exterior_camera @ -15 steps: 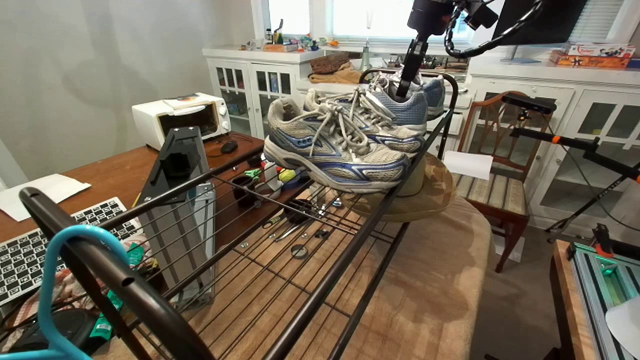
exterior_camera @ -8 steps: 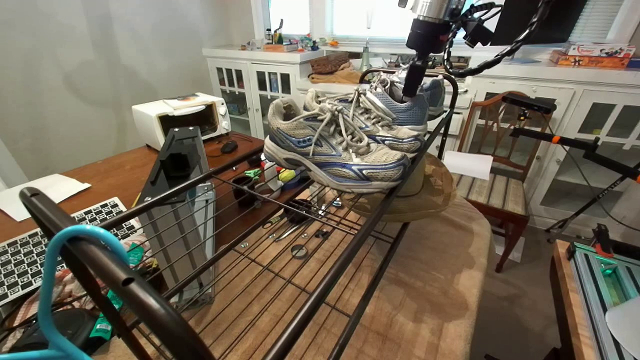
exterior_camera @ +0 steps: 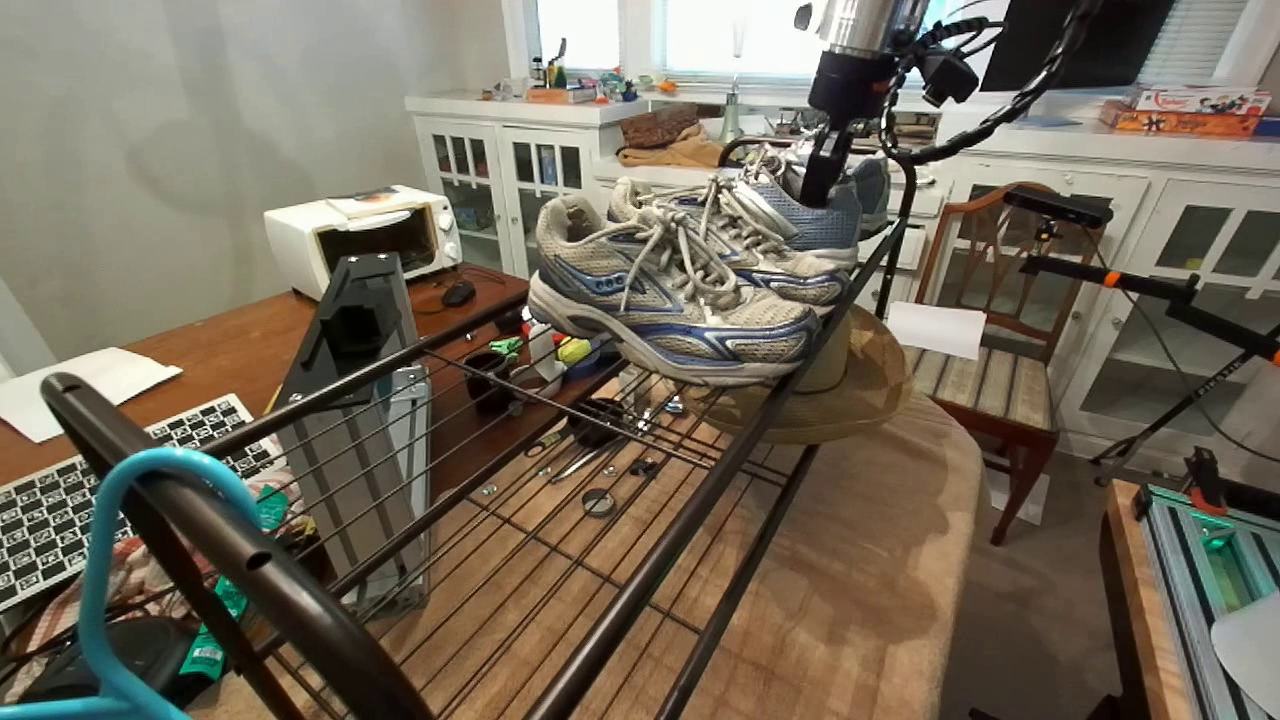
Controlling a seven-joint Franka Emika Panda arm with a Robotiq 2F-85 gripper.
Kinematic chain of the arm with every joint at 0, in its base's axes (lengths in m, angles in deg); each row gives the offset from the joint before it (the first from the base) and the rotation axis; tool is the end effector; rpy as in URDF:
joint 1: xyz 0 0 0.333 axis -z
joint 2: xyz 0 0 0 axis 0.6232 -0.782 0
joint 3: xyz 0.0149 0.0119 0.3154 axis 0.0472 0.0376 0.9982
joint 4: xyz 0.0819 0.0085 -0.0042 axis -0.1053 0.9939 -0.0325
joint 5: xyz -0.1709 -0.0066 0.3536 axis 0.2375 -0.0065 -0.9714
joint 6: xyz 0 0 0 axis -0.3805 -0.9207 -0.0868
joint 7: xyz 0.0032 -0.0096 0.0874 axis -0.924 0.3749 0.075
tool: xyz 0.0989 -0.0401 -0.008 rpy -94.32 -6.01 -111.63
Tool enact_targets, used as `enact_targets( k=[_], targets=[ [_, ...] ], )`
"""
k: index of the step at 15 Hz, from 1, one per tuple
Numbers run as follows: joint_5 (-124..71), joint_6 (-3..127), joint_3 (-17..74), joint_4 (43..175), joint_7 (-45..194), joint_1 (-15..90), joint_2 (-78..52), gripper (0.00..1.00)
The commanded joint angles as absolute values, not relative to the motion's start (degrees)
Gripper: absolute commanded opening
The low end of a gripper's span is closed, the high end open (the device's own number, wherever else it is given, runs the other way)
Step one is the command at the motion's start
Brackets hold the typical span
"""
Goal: Move the blue pair of shoes to the left
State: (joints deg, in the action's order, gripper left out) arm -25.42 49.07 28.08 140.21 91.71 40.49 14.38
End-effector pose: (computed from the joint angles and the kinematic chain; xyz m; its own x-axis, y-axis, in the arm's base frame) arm 0.5075 -0.0618 0.4946 0.9788 0.1455 0.1439 0.1348 -0.9875 0.0812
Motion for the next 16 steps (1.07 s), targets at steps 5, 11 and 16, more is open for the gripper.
enact_targets(
  k=[5, 11, 16],
  targets=[
    [-23.91, 49.24, 28.73, 141.42, 91.01, 40.60, 19.16, 0.03],
    [-22.05, 49.18, 29.33, 141.36, 90.86, 40.57, 23.34, 0.03],
    [-20.22, 48.76, 30.01, 140.81, 90.42, 40.61, 26.04, 0.03]
  ],
)
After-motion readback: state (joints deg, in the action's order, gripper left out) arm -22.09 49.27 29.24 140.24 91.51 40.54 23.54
